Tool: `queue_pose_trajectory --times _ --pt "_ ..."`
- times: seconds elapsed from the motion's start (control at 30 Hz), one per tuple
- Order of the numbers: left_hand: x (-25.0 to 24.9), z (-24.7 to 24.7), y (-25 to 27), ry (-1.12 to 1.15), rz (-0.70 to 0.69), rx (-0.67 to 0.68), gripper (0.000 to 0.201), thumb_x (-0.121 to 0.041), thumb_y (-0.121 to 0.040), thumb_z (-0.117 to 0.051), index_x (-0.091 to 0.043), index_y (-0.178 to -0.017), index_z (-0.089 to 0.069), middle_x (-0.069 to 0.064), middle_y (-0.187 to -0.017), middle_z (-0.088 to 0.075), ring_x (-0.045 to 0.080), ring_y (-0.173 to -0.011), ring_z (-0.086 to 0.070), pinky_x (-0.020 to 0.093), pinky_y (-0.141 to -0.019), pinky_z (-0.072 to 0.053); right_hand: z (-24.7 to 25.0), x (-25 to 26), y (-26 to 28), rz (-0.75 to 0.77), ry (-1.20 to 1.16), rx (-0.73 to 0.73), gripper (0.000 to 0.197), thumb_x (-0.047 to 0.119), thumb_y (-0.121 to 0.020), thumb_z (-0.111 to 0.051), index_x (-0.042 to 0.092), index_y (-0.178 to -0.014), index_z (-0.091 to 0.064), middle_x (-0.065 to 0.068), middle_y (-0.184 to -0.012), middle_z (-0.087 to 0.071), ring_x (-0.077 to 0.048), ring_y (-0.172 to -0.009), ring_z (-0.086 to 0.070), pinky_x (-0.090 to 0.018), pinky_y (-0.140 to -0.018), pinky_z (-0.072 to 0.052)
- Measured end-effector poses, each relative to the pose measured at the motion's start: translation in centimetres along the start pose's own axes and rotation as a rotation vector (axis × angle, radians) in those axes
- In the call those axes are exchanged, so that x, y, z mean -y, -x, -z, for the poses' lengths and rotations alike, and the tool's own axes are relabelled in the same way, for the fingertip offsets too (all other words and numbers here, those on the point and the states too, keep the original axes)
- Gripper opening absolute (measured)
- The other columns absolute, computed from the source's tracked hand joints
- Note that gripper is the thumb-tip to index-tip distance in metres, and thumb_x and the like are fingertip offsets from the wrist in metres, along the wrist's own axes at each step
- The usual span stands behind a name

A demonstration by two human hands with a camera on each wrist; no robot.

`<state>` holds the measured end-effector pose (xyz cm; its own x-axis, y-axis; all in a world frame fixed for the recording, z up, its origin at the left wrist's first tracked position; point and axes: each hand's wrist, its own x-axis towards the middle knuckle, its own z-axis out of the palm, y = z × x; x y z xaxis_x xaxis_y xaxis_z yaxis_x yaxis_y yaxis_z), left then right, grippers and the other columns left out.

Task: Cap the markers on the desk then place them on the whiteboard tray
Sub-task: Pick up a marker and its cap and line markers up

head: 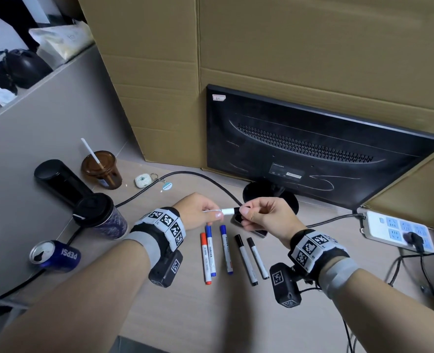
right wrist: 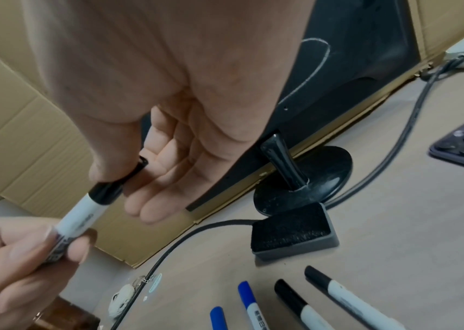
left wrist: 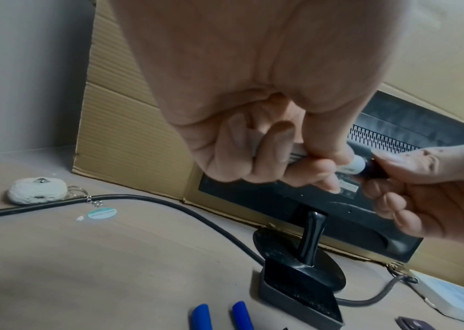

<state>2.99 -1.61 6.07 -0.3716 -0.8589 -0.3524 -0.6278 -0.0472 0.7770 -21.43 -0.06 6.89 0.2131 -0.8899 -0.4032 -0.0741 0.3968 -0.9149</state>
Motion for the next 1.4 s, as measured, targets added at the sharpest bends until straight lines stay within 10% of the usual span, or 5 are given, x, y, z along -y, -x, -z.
queue_pose_trajectory --times 0.3,0.5,0.83,1.13,1.4 --pt "-0.6 -1.0 0.0 0.017 0.004 -0.056 0.019 -0.031 -0.096 -0.064 -0.024 -0.092 -0.081 0.008 -0.085 -0.075 0.029 -0.085 -0.069 0.041 -0.087 -0.055 0.6 0.8 -0.9 0.020 0.120 0.001 0.018 0.008 -0.090 -0.079 -0.007 -0.099 -0.077 -0.011 -0.072 -0.074 -0.017 -0.066 -0.075 -0.030 -0.070 -0.067" --pt "-0.9 -2.0 0.2 0.022 -0.004 -0.007 0.023 -0.026 -0.104 -0.053 -0.020 -0.111 -0.075 -0.020 -0.065 -0.061 -0.002 -0.062 -0.053 0.012 -0.060 -0.039 0.8 0.2 -1.3 0.017 0.127 0.016 0.016 0.007 -0.090 -0.078 -0.004 -0.101 -0.077 -0.012 -0.077 -0.075 -0.022 -0.073 -0.075 -0.032 -0.073 -0.067" --pt "1.3 -3.7 -0.3 -0.031 0.202 -0.023 0.026 -0.041 -0.104 -0.041 -0.023 -0.114 -0.057 0.006 -0.088 -0.065 0.025 -0.080 -0.060 0.046 -0.084 -0.054 -0.2 -1.0 -2.4 -0.047 0.142 -0.048 0.030 0.017 -0.093 -0.078 0.003 -0.118 -0.071 -0.013 -0.089 -0.071 -0.010 -0.067 -0.073 -0.023 -0.064 -0.062" --pt "7.2 -9.2 0.1 -0.146 0.525 -0.147 0.072 -0.035 -0.090 -0.068 -0.020 -0.152 -0.035 -0.012 -0.080 -0.059 0.023 -0.086 -0.062 0.030 -0.078 -0.051 2.1 -11.1 -1.2 -0.411 0.859 -0.160 0.026 0.035 -0.085 -0.073 0.020 -0.065 -0.067 -0.003 -0.082 -0.072 -0.024 -0.086 -0.070 -0.025 -0.073 -0.048" --pt "8.6 -12.1 -1.2 -0.242 0.606 -0.163 0.061 -0.045 -0.066 -0.084 -0.013 -0.109 -0.056 0.004 -0.110 -0.057 0.024 -0.092 -0.066 0.036 -0.083 -0.058 0.5 -13.9 -1.8 -0.319 0.886 -0.176 0.043 0.053 -0.071 -0.082 0.013 -0.067 -0.068 -0.003 -0.063 -0.066 -0.019 -0.061 -0.063 -0.026 -0.051 -0.044"
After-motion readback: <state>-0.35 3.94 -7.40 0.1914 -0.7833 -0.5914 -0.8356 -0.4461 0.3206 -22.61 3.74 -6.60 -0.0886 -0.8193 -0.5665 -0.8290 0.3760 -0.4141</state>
